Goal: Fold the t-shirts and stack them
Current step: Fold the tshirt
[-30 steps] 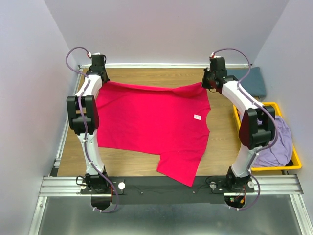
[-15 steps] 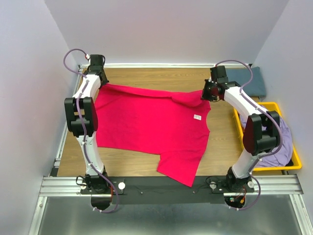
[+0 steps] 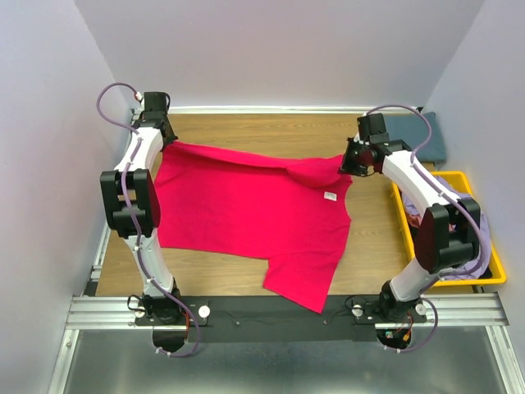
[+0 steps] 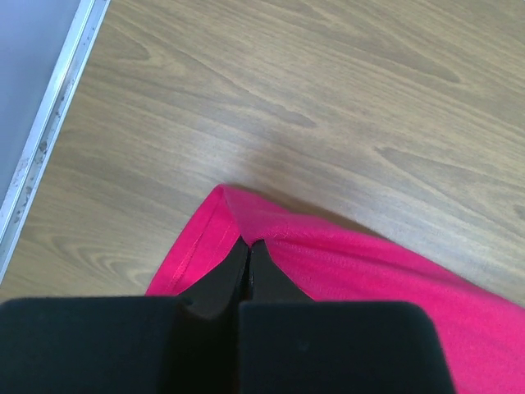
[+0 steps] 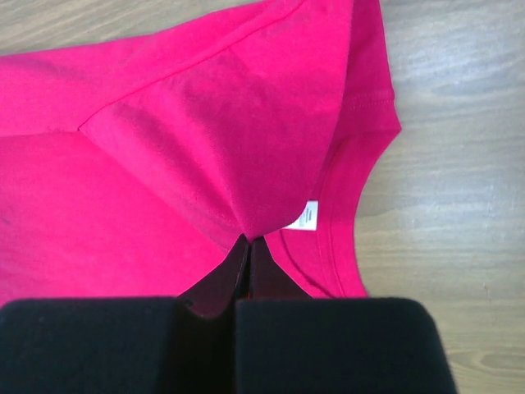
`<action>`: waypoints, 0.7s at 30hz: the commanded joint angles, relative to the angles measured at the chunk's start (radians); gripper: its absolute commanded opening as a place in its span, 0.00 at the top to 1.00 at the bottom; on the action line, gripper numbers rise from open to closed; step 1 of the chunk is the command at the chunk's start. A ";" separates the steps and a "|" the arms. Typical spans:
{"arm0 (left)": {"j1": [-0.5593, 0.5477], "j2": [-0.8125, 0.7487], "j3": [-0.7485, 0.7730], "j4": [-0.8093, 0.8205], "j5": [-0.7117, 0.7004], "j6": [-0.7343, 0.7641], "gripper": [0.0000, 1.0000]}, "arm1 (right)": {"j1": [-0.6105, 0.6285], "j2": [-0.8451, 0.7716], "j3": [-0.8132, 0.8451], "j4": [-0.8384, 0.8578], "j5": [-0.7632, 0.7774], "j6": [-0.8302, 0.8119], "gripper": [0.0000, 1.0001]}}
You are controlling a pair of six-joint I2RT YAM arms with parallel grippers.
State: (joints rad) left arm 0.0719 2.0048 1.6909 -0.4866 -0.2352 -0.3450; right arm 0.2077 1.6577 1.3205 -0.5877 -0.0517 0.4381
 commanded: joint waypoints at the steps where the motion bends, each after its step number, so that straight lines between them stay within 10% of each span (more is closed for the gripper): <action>1: 0.014 -0.048 -0.037 -0.018 -0.027 -0.008 1.00 | -0.004 -0.045 -0.038 -0.058 -0.036 0.022 0.99; 21: 0.042 -0.023 -0.195 0.083 -0.038 -0.002 1.00 | -0.002 -0.004 -0.173 -0.063 -0.155 0.059 0.99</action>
State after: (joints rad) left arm 0.1051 1.9518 1.4754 -0.4442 -0.2565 -0.3618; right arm 0.2077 1.6405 1.1431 -0.6312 -0.1661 0.4816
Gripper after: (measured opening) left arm 0.008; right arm 0.012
